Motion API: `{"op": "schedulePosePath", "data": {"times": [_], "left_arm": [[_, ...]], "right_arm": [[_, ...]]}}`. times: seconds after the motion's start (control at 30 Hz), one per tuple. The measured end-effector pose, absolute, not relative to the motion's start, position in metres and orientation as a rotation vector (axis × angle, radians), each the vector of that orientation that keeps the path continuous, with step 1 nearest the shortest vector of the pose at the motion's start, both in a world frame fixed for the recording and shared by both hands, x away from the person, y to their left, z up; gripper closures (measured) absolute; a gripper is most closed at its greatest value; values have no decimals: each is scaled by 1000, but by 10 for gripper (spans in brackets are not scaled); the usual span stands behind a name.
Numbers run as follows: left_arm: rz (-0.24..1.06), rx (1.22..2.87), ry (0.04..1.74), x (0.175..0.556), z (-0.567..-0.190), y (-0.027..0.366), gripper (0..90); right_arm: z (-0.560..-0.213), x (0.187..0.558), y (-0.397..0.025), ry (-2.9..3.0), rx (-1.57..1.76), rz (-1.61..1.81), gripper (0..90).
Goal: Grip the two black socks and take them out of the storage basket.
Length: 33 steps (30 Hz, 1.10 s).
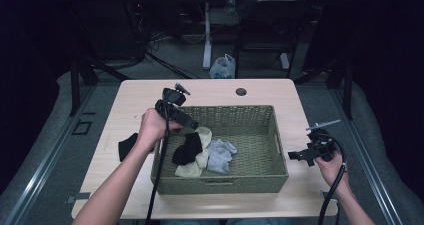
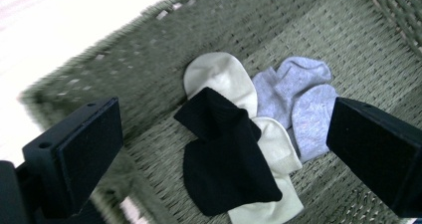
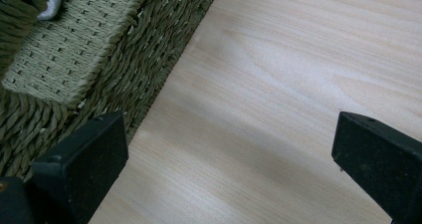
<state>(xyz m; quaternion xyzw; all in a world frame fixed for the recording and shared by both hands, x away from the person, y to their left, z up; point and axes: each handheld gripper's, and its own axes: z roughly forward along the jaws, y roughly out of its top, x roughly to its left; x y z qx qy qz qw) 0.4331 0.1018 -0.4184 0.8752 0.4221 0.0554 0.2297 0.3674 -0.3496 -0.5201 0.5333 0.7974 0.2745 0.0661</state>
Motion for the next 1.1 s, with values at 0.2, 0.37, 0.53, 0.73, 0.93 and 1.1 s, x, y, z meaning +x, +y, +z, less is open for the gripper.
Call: {"op": "schedulePosePath", "data": {"times": [0.2,0.37,0.53,0.73,0.93,1.1], "left_arm": [[128,2434,1201,436,-436,93,59],[89,2470,1207,437,-453,86,113],[48,2526,1218,440,-473,79,177],[43,2623,1216,441,-494,72,296],[75,2662,1223,440,-502,75,628],[95,2655,1174,435,-499,76,844]], "right_arm": [[-519,367,-349,2416,1598,823,5],[-519,366,-351,2411,1605,820,5],[-520,366,-350,2414,1605,827,5],[-520,366,-350,2416,1600,826,5],[-520,367,-350,2420,1604,820,5],[-520,366,-350,2419,1599,822,5]]}}
